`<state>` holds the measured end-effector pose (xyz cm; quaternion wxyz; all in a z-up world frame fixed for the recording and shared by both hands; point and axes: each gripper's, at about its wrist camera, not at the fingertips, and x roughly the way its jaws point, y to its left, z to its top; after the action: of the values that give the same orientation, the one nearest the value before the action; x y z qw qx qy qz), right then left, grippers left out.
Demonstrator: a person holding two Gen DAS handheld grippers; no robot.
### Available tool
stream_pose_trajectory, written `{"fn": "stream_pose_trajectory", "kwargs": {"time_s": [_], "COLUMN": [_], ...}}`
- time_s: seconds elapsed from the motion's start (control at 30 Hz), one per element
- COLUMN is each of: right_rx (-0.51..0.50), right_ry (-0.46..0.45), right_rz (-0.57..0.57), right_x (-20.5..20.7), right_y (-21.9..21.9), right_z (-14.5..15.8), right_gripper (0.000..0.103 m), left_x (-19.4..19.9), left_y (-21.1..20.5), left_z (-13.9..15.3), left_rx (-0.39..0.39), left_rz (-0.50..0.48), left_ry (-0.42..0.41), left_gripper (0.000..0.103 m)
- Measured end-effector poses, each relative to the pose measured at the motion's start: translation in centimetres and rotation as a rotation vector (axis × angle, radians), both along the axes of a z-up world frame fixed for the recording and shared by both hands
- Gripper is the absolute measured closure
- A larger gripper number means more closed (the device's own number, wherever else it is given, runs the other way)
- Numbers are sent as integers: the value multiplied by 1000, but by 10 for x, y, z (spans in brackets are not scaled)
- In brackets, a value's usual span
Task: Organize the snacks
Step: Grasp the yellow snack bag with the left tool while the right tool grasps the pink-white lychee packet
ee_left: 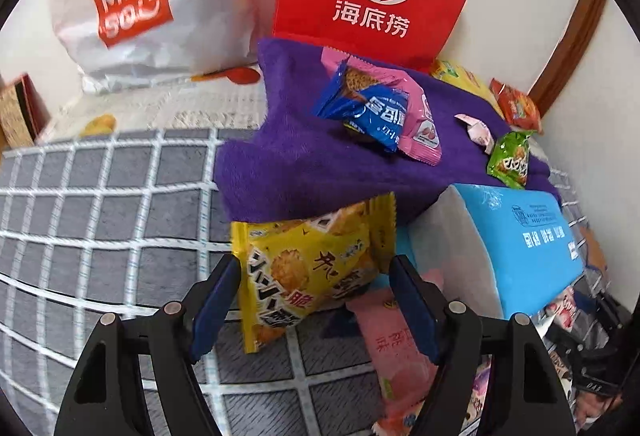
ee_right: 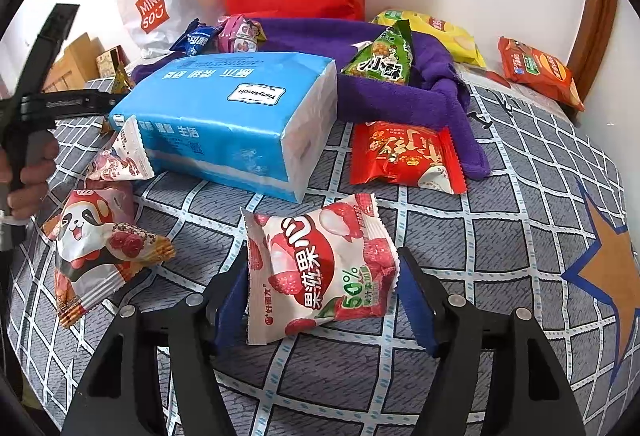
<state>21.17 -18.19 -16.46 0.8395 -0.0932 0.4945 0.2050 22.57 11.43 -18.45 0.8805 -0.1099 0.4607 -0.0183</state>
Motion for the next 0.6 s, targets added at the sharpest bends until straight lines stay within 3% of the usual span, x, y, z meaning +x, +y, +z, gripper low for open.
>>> {"fn": "stream_pose_trajectory", "kwargs": {"time_s": [0.07, 0.1, 0.27, 0.43, 0.6], "right_rx": [-6, -9, -8, -6, -6], "right_ry": [-3, -4, -5, -4, -5], "right_rz": [2, 2, 2, 2, 2], "right_x": [0, 0, 0, 0, 0], "right_y": [1, 1, 1, 1, 1], "right_z": [0, 0, -1, -1, -1], "right_gripper": [33, 33, 33, 33, 33], "left_x": [-1, -3, -6, -8, -10], "left_y": [1, 1, 9, 5, 0], "left_z": [0, 1, 2, 5, 6], "left_rx": [5, 10, -55, 8, 19], "left_rz": [10, 12, 27, 44, 44], "left_ry": [-22, -38, -65, -95, -97], "left_gripper": [34, 42, 44, 45, 45]}}
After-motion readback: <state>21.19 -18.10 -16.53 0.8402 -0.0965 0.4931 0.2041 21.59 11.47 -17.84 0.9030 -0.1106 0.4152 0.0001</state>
